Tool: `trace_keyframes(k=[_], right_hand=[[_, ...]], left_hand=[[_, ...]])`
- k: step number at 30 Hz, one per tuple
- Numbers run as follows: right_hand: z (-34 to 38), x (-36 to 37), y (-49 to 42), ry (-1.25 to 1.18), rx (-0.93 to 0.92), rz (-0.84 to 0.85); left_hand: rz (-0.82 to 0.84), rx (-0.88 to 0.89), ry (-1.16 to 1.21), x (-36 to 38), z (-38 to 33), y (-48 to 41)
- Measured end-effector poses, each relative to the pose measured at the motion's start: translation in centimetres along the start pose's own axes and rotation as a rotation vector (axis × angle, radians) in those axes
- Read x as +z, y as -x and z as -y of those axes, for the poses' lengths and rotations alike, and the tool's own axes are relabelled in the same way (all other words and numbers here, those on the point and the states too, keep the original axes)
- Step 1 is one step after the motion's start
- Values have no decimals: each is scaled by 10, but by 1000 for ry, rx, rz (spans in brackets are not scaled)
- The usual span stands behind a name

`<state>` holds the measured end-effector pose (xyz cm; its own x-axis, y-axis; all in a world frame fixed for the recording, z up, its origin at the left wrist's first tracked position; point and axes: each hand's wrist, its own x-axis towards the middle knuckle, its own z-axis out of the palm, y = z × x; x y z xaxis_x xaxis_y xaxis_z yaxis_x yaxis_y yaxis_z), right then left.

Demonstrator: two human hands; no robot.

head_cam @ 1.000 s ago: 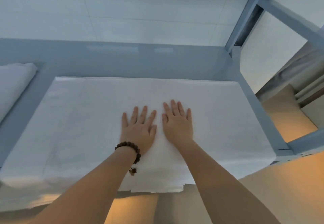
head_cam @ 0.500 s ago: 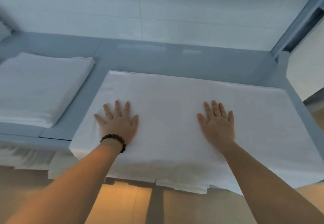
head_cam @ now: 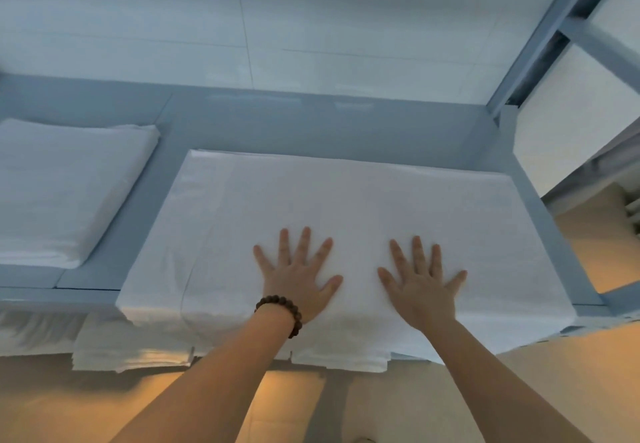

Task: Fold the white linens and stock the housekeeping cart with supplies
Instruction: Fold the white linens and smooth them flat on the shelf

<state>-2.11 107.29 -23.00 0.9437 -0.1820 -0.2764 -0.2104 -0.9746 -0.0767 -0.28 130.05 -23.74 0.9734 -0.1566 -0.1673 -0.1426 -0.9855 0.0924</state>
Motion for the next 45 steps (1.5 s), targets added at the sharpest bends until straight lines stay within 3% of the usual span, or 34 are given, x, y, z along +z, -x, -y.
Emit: trace_keyframes(k=[13, 28, 40, 45], right_hand=[[3, -9, -59, 35, -45, -75], [10, -48, -188, 47, -89, -90], [44, -25, -154, -8, -169, -193], [45, -26, -158, -7, -159, -213]], left_hand=[[-41, -39, 0, -2, -3, -44], [-76, -81, -25, -27, -3, -191], [-59, -40, -47, -40, 0, -247], [34, -61, -10, -44, -15, -238]])
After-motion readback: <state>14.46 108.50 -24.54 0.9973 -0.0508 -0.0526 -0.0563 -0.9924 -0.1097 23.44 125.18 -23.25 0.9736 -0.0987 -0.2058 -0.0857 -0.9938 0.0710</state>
